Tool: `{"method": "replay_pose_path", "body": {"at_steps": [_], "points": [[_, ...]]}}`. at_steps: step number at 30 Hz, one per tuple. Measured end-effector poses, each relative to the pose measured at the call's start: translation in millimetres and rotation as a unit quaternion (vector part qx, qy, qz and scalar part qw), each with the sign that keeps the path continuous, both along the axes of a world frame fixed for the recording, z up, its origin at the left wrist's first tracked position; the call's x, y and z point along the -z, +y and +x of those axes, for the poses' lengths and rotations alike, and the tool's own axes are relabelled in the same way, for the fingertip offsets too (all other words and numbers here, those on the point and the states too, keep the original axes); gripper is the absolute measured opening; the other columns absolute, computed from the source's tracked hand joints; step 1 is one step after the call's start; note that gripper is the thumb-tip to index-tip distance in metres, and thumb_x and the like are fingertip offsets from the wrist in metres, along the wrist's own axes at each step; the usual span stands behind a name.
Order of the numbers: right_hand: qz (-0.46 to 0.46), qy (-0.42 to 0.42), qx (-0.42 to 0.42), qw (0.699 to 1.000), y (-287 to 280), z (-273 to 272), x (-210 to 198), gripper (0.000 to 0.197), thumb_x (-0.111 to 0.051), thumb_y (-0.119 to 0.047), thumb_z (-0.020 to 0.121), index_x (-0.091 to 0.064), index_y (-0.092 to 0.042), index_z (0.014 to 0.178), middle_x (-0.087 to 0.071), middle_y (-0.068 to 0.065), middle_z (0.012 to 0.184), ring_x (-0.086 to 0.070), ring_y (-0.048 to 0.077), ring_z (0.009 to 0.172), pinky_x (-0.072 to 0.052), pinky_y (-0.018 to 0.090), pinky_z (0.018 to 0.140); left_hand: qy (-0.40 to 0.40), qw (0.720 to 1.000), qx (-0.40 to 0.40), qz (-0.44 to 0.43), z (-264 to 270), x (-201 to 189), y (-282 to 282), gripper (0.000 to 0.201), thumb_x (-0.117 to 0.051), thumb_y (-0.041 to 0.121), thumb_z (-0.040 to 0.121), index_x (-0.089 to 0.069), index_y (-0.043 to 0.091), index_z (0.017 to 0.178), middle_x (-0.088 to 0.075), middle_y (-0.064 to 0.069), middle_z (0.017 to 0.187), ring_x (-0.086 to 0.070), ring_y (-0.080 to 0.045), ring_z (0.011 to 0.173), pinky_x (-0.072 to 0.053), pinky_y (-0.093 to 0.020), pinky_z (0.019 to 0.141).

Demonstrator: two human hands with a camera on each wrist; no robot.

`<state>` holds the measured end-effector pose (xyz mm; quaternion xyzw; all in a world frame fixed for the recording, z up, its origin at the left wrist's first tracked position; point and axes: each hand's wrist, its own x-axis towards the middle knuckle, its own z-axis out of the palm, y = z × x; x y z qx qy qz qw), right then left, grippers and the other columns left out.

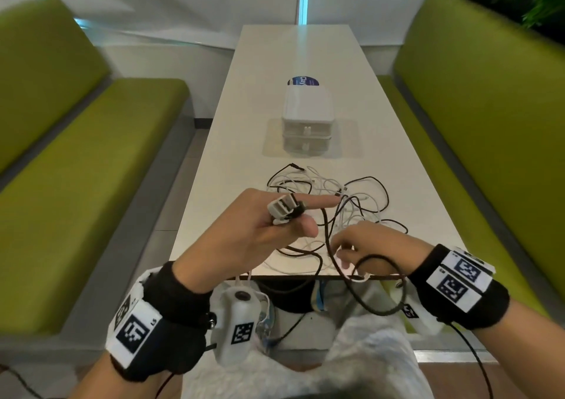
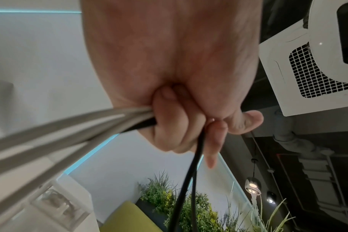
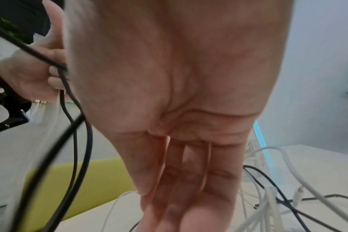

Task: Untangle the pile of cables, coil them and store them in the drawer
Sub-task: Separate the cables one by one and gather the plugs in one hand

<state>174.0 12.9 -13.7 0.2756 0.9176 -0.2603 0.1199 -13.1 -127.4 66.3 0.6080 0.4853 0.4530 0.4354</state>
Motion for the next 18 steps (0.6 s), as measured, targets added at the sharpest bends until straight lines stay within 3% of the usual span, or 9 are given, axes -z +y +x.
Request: {"method": "replay_pose_path", "body": {"at_steps": [2,3,4,6,9,12,14,16,18], "points": [[0.007,0.024,0.016,1.000,0.7,-0.9,-0.7,0.016,-0.051,-0.025,0.095,-0.066,-0.031,0.098,-0.070,-0.009,0.083,-0.055,-0.005,0.064,-0.050,0.024,0.072,-0.041,0.999,0.001,0.010,2.8,2.2,0.3,0.011,-0.071,0.027,0.085,-0.076,0.034,0.092,-0.070,-0.010,0.078,-0.039,-0.011,0.054,-0.034,-0.023,0.056],[0.012,0.034,0.025,0.999,0.8,-1.3,-0.9,0.017,-0.051,-0.026,0.095,-0.066,-0.031,0.100,-0.070,-0.008,0.084,-0.056,-0.004,0.065,-0.052,0.026,0.074,-0.048,0.999,-0.003,0.014,3.0,3.2,0.4,0.006,-0.072,0.030,0.083,-0.077,0.029,0.080,-0.071,-0.018,0.087,-0.046,-0.011,0.055,-0.041,-0.024,0.059],[0.017,0.043,0.032,0.998,0.8,-2.0,-1.1,0.018,-0.051,-0.027,0.095,-0.066,-0.032,0.102,-0.071,-0.009,0.083,-0.058,-0.003,0.067,-0.053,0.028,0.075,-0.044,0.999,-0.015,0.020,2.7,4.5,0.2,0.015,-0.071,0.030,0.084,-0.076,0.020,0.074,-0.073,-0.016,0.093,-0.054,-0.010,0.058,-0.048,-0.026,0.065],[0.018,0.057,0.039,0.997,0.5,-3.7,-1.7,0.019,-0.050,-0.029,0.095,-0.066,-0.033,0.106,-0.071,-0.010,0.080,-0.061,-0.004,0.068,-0.052,0.024,0.075,0.001,0.998,-0.052,0.031,-0.8,7.7,-0.2,0.030,-0.068,0.038,0.084,-0.073,0.009,0.079,-0.076,-0.007,0.097,-0.069,-0.008,0.074,-0.053,-0.033,0.079],[0.016,0.073,0.045,0.996,0.2,-8.1,-1.4,0.017,-0.051,-0.032,0.097,-0.066,-0.033,0.105,-0.071,-0.012,0.078,-0.059,-0.008,0.064,-0.048,0.019,0.069,0.088,0.986,-0.108,0.091,-7.7,10.5,1.0,0.036,-0.060,0.054,0.085,-0.075,0.022,0.083,-0.076,0.005,0.096,-0.071,-0.010,0.097,-0.056,-0.038,0.084],[0.018,0.082,0.047,0.995,2.2,-11.3,0.3,0.018,-0.052,-0.034,0.097,-0.067,-0.032,0.105,-0.071,-0.012,0.077,-0.062,-0.002,0.068,-0.051,0.023,0.071,0.033,0.986,-0.127,0.106,-9.9,16.7,9.8,0.014,-0.062,0.040,0.086,-0.073,0.036,0.078,-0.076,-0.001,0.087,-0.071,-0.023,0.092,-0.054,-0.045,0.082],[0.012,0.082,0.054,0.995,5.7,-11.4,4.0,0.019,-0.051,-0.035,0.096,-0.067,-0.032,0.106,-0.071,-0.012,0.077,-0.062,0.000,0.069,-0.050,0.021,0.068,0.017,0.986,-0.138,0.088,-9.1,22.3,18.2,0.021,-0.057,0.037,0.087,-0.070,0.029,0.073,-0.073,-0.001,0.075,-0.069,-0.019,0.080,-0.051,-0.034,0.079],[0.008,0.086,0.065,0.994,10.0,-9.9,8.1,0.020,-0.051,-0.036,0.096,-0.068,-0.031,0.107,-0.070,-0.014,0.075,-0.062,-0.001,0.068,-0.046,0.016,0.064,0.030,0.985,-0.153,0.068,-7.2,26.9,25.0,0.037,-0.056,0.044,0.093,-0.066,0.022,0.066,-0.067,0.008,0.061,-0.061,-0.004,0.063,-0.044,-0.014,0.069],[0.003,0.091,0.075,0.993,13.4,-8.4,10.5,0.020,-0.051,-0.036,0.097,-0.067,-0.031,0.107,-0.070,-0.014,0.075,-0.062,-0.001,0.067,-0.043,0.013,0.062,0.015,0.983,-0.174,0.051,-5.1,31.4,32.1,0.042,-0.051,0.048,0.090,-0.065,0.021,0.062,-0.061,0.011,0.056,-0.052,-0.001,0.054,-0.039,-0.010,0.058]]}}
